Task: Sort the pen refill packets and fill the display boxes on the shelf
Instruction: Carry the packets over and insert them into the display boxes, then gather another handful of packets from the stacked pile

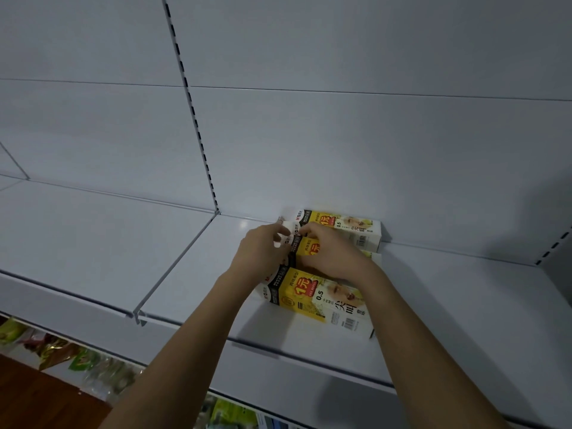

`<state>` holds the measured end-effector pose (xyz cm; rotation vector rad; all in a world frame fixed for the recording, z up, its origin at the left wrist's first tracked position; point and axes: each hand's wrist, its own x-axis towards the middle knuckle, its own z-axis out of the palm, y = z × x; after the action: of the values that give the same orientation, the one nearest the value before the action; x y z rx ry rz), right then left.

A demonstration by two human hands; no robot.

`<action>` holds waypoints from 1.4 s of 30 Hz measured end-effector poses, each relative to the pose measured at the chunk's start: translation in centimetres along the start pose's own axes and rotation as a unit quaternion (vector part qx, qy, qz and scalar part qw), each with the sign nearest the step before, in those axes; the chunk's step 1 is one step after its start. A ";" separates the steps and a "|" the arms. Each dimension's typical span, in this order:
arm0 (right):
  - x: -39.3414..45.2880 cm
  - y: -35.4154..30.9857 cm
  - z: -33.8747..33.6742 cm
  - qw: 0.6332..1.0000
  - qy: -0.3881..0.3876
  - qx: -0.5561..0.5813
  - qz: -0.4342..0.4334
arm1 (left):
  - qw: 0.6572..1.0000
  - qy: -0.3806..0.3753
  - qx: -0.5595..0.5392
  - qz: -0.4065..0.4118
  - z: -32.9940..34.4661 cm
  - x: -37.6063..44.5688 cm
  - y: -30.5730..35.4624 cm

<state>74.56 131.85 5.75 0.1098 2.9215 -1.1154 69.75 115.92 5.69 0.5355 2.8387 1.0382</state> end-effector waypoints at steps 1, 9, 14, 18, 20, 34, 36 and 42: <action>-0.2 0.1 -0.2 1.000 0.006 0.006 -0.008 | 1.000 0.020 0.022 0.011 -0.1 -0.2 0.1; -1.4 -0.7 -1.2 0.997 0.058 0.005 -0.048 | 0.979 0.100 0.177 0.002 -3.1 -4.2 -0.9; -2.3 -3.5 -0.1 0.995 0.036 0.019 -0.095 | 0.970 0.133 0.181 -0.090 -5.0 -9.8 -4.7; -3.4 -7.3 2.7 0.989 -0.026 0.019 -0.147 | 0.960 0.142 0.178 -0.163 -7.6 -14.9 -8.8; -4.1 -9.3 4.5 0.984 -0.068 0.010 -0.164 | 0.953 0.164 0.170 -0.192 -8.7 -17.5 -10.8; -10.9 -22.8 26.5 0.922 -0.319 -0.073 -0.207 | 0.862 0.173 0.106 -0.464 -12.9 -40.9 -30.3; -11.7 -24.0 30.1 0.913 -0.346 -0.090 -0.197 | 0.845 0.178 0.089 -0.497 -13.5 -44.5 -33.0; -12.2 -27.9 38.8 0.876 -0.427 -0.140 -0.177 | 0.812 0.177 0.023 -0.556 -14.7 -53.2 -38.4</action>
<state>84.23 84.52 -4.16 -0.7457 2.2616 -0.5123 105.47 61.20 -10.17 -1.3146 2.6236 0.8057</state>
